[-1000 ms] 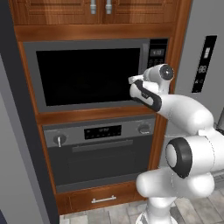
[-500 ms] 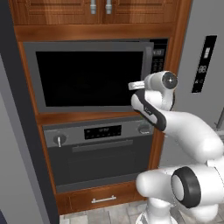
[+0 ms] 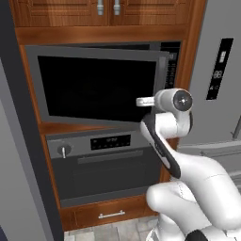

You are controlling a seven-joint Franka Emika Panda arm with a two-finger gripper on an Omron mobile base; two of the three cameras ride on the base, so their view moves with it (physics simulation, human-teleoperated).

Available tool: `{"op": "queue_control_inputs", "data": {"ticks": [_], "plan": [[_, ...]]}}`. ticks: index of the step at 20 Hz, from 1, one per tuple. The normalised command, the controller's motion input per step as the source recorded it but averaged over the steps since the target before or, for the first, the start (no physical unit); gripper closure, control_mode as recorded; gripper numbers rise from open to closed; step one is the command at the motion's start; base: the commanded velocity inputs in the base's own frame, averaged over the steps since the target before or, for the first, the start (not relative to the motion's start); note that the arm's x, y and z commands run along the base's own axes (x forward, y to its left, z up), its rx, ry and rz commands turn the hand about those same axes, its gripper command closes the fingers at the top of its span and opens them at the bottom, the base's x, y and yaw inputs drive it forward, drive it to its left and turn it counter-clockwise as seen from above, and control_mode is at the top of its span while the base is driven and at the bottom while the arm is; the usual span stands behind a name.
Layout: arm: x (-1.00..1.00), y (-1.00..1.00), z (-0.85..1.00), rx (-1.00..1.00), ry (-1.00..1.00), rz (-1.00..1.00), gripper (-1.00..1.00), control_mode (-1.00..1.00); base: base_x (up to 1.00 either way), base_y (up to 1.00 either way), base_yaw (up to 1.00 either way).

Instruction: The microwave is finished heating the steak and lemon. Take the bowl containing the food and place it on the dining counter.

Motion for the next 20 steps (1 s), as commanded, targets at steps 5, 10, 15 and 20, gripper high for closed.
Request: {"op": "queue_control_inputs", "data": {"ticks": [5, 10, 15, 20], "plan": [[-1.00, 0.61, 0.59, 0.00, 0.00, -0.10, 1.00, -1.00, 0.00, 0.00, 0.00], [-1.00, 0.81, 0.60, 0.00, 0.00, -0.12, 1.00, -1.00, 0.00, 0.00, 0.00], [-1.00, 0.96, 0.56, 0.00, 0.00, -0.15, -1.00, -1.00, 0.00, 0.00, 0.00], [-1.00, 0.71, 0.25, -0.04, -0.05, -0.27, -1.00, -1.00, 0.00, 0.00, 0.00]]}}
